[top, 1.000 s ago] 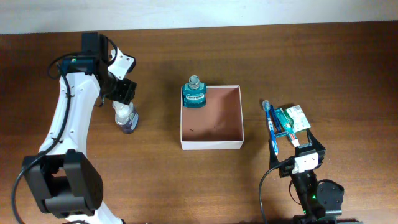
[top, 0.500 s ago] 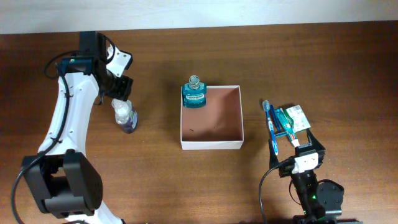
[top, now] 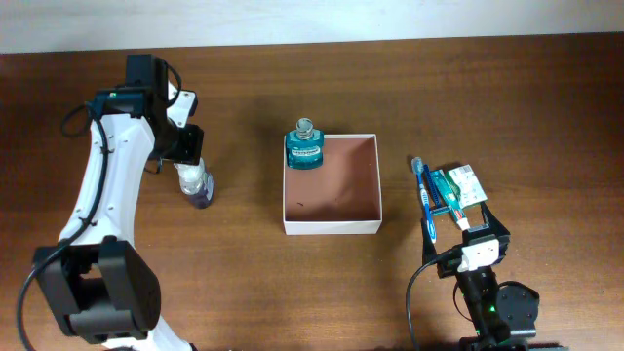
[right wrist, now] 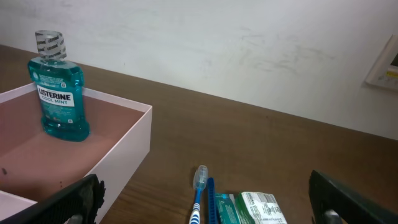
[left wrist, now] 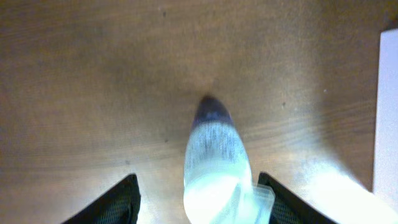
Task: Pack container
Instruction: 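Close the left gripper around the soap bottle's pump head, then lift the soap bottle with the left gripper and carry it into the box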
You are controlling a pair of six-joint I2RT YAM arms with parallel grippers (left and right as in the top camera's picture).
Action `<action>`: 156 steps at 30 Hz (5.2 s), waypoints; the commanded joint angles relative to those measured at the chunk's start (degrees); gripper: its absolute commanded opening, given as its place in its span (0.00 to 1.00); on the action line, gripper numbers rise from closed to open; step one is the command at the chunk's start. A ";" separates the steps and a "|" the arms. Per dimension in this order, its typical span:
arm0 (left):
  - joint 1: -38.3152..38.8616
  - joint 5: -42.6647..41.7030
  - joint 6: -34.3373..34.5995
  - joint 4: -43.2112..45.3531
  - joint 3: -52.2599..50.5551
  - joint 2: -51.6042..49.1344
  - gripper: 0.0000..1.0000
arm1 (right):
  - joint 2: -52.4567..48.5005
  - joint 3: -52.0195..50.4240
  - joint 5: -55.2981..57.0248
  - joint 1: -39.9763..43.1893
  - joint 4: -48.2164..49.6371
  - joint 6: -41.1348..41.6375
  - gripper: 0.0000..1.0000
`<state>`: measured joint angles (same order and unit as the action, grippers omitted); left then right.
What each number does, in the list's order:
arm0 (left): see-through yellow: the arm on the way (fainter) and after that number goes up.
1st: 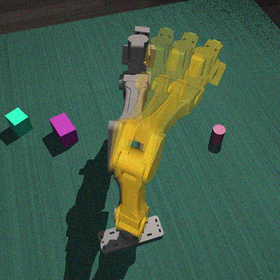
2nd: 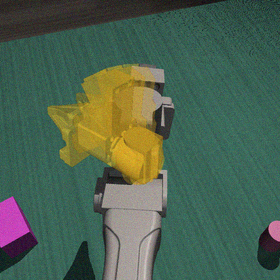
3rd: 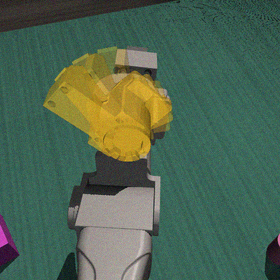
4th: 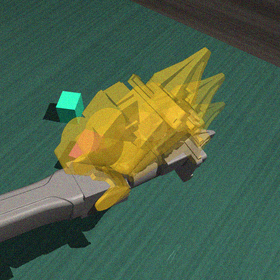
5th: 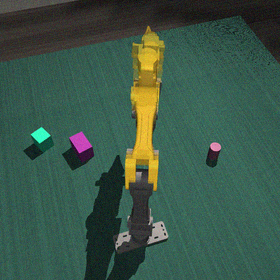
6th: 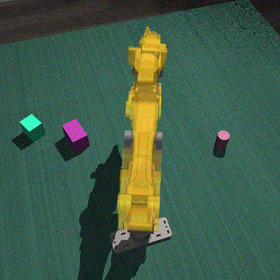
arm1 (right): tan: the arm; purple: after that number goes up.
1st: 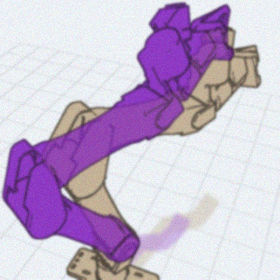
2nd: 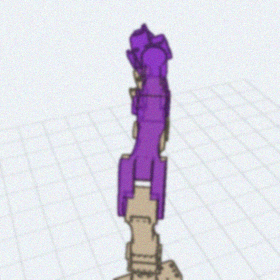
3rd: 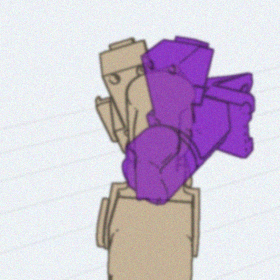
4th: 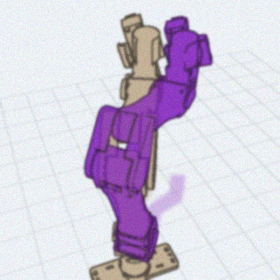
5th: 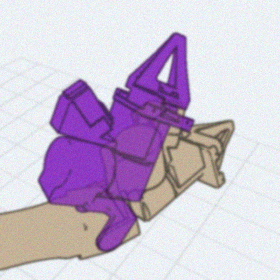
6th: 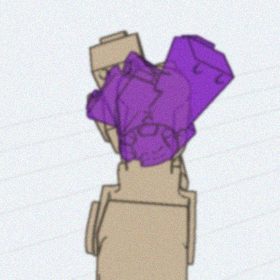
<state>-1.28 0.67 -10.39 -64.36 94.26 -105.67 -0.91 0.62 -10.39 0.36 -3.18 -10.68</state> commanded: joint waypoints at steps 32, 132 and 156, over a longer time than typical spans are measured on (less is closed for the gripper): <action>-0.37 -1.99 7.10 3.39 -7.02 4.39 0.80 | 0.55 -0.31 0.33 0.46 -0.35 0.17 0.98; 0.00 -4.94 10.25 26.23 -26.67 25.00 0.29 | 0.55 -0.31 0.33 0.46 -0.35 0.17 0.98; 17.51 -10.34 15.56 30.40 -26.69 37.79 0.29 | 0.55 -0.31 0.33 0.46 -0.35 0.17 0.98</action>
<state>14.50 -8.69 2.76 -36.53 67.07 -68.14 -0.91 0.62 -10.39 0.36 -3.18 -10.70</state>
